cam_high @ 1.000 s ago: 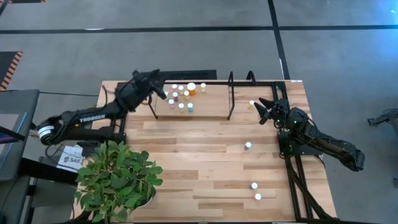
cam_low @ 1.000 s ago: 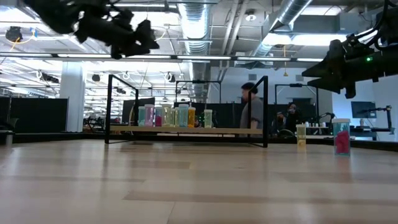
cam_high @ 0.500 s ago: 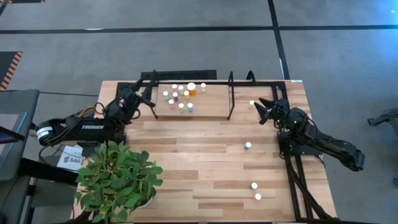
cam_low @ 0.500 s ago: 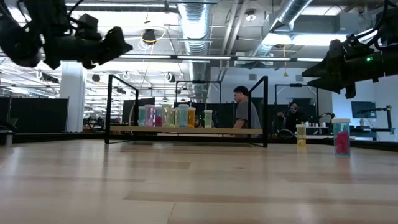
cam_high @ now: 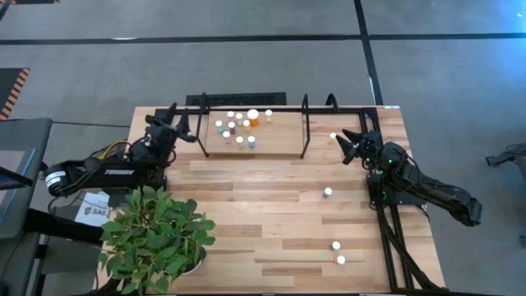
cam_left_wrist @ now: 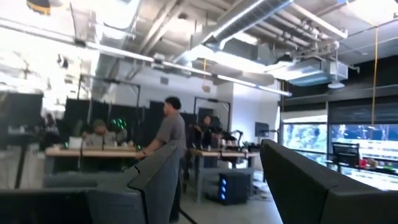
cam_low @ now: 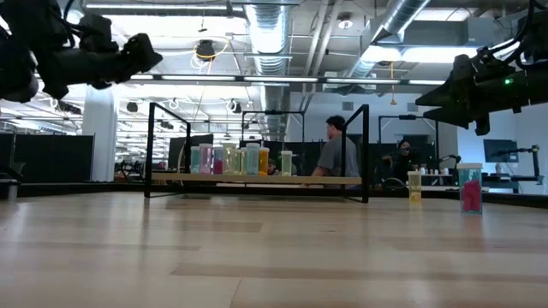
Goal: Pick and place medicine bottles onto shelf by color
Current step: Put the yellow pill bottle on the shelf
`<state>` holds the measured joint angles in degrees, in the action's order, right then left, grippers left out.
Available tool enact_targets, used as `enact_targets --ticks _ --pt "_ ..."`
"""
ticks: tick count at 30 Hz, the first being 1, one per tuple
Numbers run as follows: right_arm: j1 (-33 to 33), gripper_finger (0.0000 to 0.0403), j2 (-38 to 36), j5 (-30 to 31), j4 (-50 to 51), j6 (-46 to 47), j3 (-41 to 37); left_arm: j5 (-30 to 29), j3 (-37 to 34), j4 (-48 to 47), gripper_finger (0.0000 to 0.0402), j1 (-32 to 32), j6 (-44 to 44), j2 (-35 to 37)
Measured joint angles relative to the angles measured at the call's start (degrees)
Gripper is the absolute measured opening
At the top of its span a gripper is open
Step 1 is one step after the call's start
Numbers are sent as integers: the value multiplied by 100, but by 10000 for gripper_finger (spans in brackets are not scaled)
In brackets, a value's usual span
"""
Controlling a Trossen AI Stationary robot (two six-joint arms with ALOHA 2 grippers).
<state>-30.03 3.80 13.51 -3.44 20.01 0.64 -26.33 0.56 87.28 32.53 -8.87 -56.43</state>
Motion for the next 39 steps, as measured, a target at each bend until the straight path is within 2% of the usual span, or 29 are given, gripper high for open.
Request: enact_targets --ticks 8,15,24,32,39 --pt "1 249 1 0 0 0 0 11 -9 -61 214 0 -550 568" --pt "-1 249 1 0 0 0 0 -4 -9 -655 214 0 -989 1183" --pt "0 249 0 -1 0 0 0 2 -13 -2124 214 0 -808 2265" --pt "0 249 1 1 0 -1 0 -244 -13 -4022 214 0 198 3240" --pt "0 249 1 0 0 0 0 -244 -15 -5404 214 2 119 4417"
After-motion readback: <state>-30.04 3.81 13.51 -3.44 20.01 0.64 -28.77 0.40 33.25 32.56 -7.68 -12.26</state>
